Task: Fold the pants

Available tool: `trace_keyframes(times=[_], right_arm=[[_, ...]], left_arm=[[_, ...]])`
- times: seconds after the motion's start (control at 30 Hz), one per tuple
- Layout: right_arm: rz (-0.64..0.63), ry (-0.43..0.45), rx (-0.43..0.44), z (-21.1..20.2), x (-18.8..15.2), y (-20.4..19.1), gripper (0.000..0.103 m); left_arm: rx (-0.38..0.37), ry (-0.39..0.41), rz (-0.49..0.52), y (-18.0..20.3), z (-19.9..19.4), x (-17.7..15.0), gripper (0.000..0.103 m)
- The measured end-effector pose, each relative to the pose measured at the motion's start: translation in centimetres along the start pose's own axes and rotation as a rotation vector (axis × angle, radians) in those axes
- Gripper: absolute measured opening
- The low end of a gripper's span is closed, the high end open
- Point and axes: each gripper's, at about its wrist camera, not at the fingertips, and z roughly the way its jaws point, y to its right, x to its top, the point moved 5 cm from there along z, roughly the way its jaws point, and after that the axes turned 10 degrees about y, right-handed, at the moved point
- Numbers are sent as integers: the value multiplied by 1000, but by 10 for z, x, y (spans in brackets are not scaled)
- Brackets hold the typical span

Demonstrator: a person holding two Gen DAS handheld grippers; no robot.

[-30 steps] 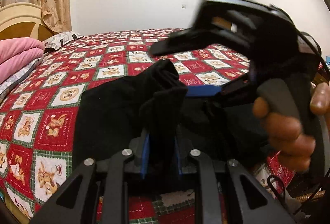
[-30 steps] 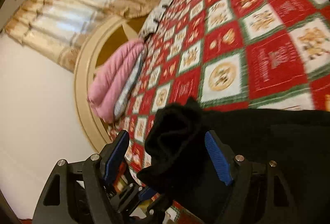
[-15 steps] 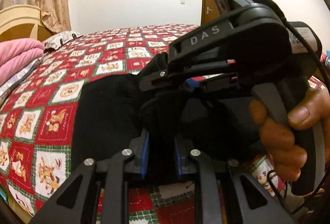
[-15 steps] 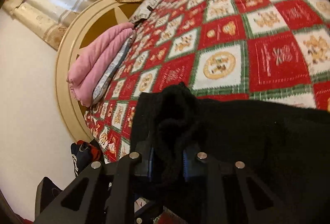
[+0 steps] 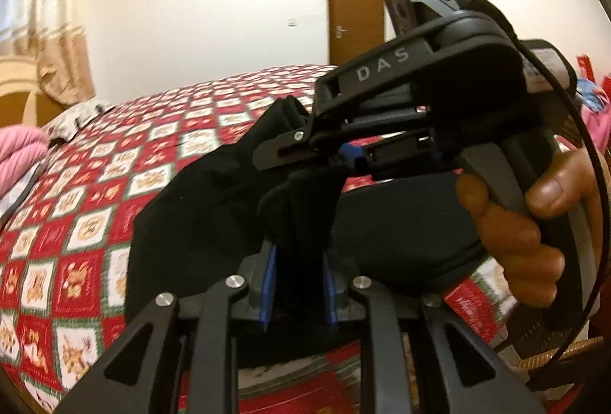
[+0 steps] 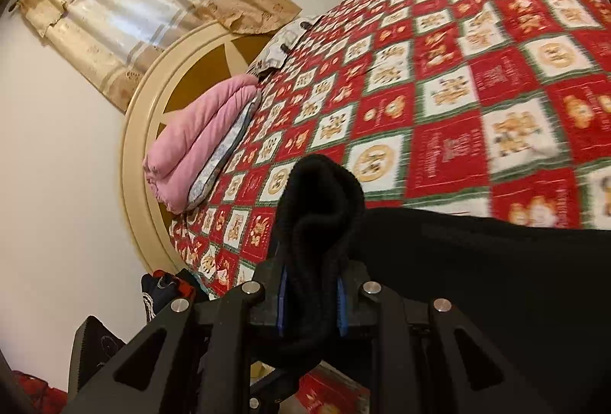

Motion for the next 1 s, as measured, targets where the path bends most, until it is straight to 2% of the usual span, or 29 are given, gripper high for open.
trace_keyframes(times=[0.13, 0.3, 0.43, 0.7, 0.93, 1.0], right_arm=[[-15, 22, -38, -30, 7, 12, 20], [26, 37, -77, -75, 9, 43, 20], [39, 61, -125, -104, 7, 69, 20], [90, 73, -152, -133, 6, 111, 20], [100, 59, -195, -134, -1, 138, 20], [112, 60, -199, -134, -3, 146, 20]], left_arm=[[-62, -1, 21, 27, 4, 8, 22], [-169, -5, 77, 73, 12, 14, 22], [-221, -17, 133, 105, 23, 13, 22], [-270, -59, 147, 128, 49, 13, 22], [-297, -107, 137, 141, 74, 0, 23], [-300, -115, 134, 141, 78, -3, 27]])
